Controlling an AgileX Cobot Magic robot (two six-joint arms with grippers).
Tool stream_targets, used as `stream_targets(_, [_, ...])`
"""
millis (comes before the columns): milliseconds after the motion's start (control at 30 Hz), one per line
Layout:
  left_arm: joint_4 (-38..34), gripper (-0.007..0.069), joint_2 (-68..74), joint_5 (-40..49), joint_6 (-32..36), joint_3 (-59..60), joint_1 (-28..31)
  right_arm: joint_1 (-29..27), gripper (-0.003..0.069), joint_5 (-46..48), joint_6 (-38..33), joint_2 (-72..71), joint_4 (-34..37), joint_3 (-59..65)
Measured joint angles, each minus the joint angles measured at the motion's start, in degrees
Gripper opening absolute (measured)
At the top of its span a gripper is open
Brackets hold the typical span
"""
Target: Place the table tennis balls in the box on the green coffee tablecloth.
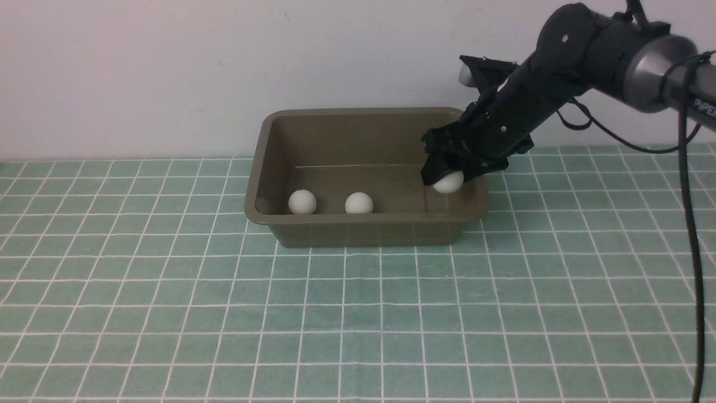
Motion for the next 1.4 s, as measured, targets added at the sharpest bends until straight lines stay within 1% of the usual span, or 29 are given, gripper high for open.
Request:
stream_targets(133, [0.0, -0.0004, 0.0, 0.0, 0.0, 0.0, 0.0, 1.3, 0.0375, -2.4, -1.5, 0.0, 0.2, 0.0])
stream_targets(233, [0.0, -0.0004, 0.0, 0.0, 0.0, 0.0, 0.0, 1.9, 0.0416, -3.9, -1.7, 0.0, 0.0, 0.0])
stream_targets(367, [0.0, -0.0004, 0.0, 0.0, 0.0, 0.0, 0.0, 2.0, 0.0454, -4.7, -1.7, 0.0, -0.6, 0.0])
stream_targets(467, [0.0, -0.0004, 0.0, 0.0, 0.0, 0.0, 0.0, 2.0, 0.0458, -4.9, -1.7, 0.0, -0.8, 0.0])
stream_targets(533, [0.0, -0.0004, 0.0, 0.0, 0.0, 0.0, 0.0, 2.0, 0.0447, -4.8, -1.7, -0.5, -1.2, 0.0])
stream_targets(600, [0.0, -0.0004, 0.0, 0.0, 0.0, 0.0, 0.0, 1.7, 0.0403, -3.1, -1.6, -1.7, -4.1, -0.9])
stream_targets(667, [0.0, -0.0004, 0.0, 0.0, 0.0, 0.0, 0.0, 1.0, 0.0333, -0.5, -0.8, -3.6, -8.1, -2.7])
stream_targets(700, [0.0, -0.0004, 0.0, 0.0, 0.0, 0.0, 0.0, 0.7, 0.0286, 1.1, 0.1, -4.5, -10.8, -3.7])
stream_targets(733, [0.0, -0.0004, 0.0, 0.0, 0.0, 0.0, 0.0, -0.1, 0.0222, 2.7, 1.4, -6.1, -13.7, -4.7])
stream_targets(833, [0.2, -0.0004, 0.0, 0.0, 0.0, 0.0, 0.0, -2.1, 0.0067, 5.0, 4.1, -10.6, -21.4, -5.8])
stream_targets(867, [0.4, -0.0004, 0.0, 0.0, 0.0, 0.0, 0.0, -2.9, 0.0038, 5.7, 5.0, -12.6, -22.8, -5.9])
stream_targets(933, [1.0, -0.0004, 0.0, -0.1, 0.0, 0.0, 0.0, -4.2, 0.0013, 6.0, 5.5, -15.2, -24.4, -5.9])
stream_targets(1033, [1.8, -0.0004, 0.0, -0.2, 0.0, 0.0, 0.0, -5.7, -0.0008, 6.2, 5.5, -20.0, -24.9, -5.9])
stream_targets(1233, [3.3, -0.0004, 0.0, -1.8, 0.0, 0.0, 0.0, -6.0, -0.0015, 4.5, 4.7, -30.8, -24.7, -4.6])
stream_targets(1333, [3.9, -0.0004, 0.0, -2.9, 0.0, 0.0, 0.0, -6.0, -0.0016, 0.2, 2.3, -39.3, -23.6, 0.6])
stream_targets(1367, [3.9, -0.0004, 0.0, -3.2, 0.0, 0.0, 0.0, -6.0, -0.0016, -3.9, 1.0, -44.2, -23.4, 5.2])
stream_targets(1400, [3.9, -0.0004, 0.0, -3.3, 0.0, 0.0, 0.0, -6.0, -0.0016, -5.2, 0.7, -46.7, -23.2, 7.9])
